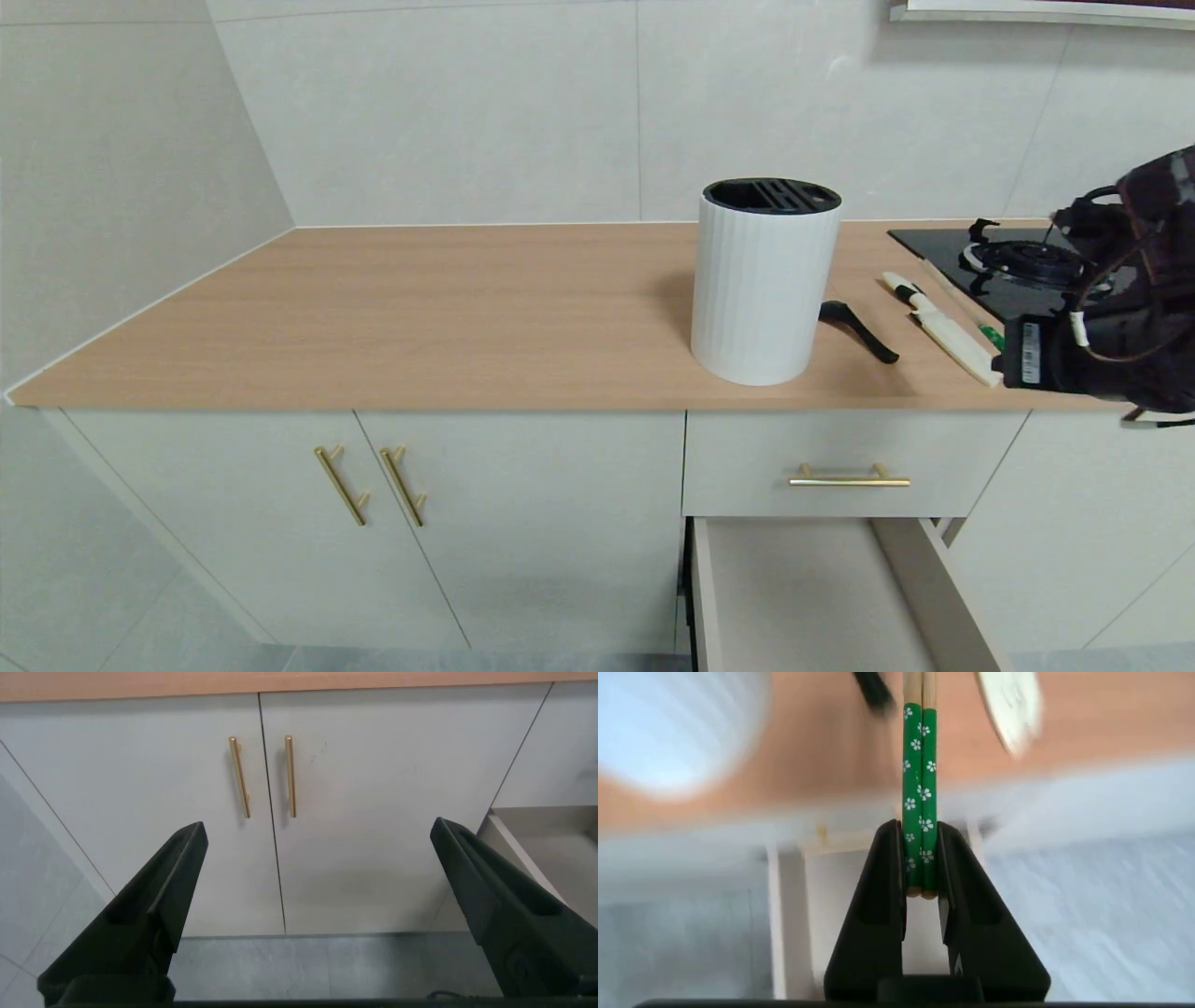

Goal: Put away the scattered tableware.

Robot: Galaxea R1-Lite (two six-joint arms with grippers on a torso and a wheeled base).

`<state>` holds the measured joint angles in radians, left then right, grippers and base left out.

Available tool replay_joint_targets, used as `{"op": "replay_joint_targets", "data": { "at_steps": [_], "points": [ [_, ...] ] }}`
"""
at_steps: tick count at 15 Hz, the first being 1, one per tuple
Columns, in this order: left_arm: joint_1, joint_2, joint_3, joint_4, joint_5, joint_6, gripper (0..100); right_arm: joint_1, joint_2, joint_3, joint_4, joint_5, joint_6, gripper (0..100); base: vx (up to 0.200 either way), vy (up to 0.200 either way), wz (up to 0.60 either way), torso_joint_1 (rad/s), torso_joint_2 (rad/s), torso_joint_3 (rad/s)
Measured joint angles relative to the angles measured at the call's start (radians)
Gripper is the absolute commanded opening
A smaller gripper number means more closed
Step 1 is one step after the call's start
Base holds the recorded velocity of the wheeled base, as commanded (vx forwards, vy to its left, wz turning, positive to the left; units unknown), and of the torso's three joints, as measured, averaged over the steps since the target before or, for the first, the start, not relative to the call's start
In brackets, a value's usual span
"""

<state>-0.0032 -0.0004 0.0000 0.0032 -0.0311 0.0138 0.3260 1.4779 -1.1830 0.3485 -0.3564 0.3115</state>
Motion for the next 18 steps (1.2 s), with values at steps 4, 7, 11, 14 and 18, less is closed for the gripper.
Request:
{"op": "replay_joint_targets", "data": {
  "at_steps": [4,7,11,14,18],
  "points": [
    [0.000,0.000,0.000,0.000,0.000,0.000,100,0.003,-0.164,0.057,0.115,0.194,-0.007,0,0.000,0.000,0.00,0.000,0.00,0.000],
    [0.000,0.000,0.000,0.000,0.000,0.000,100,0.007,-0.230,0.138,0.117,0.215,-0.060,0,0.000,0.000,0.00,0.000,0.00,0.000],
    [0.000,0.000,0.000,0.000,0.000,0.000,100,0.040,-0.296,0.201,0.116,0.240,-0.127,0,0.000,0.000,0.00,0.000,0.00,0.000],
    [0.000,0.000,0.000,0.000,0.000,0.000,100,0.133,-0.336,0.227,0.119,0.252,-0.128,0,0.000,0.000,0.00,0.000,0.00,0.000],
    [0.000,0.000,0.000,0.000,0.000,0.000,100,0.262,-0.383,0.273,0.124,0.310,-0.154,0,0.000,0.000,0.00,-0.131,0.29,0.166]
  ]
}}
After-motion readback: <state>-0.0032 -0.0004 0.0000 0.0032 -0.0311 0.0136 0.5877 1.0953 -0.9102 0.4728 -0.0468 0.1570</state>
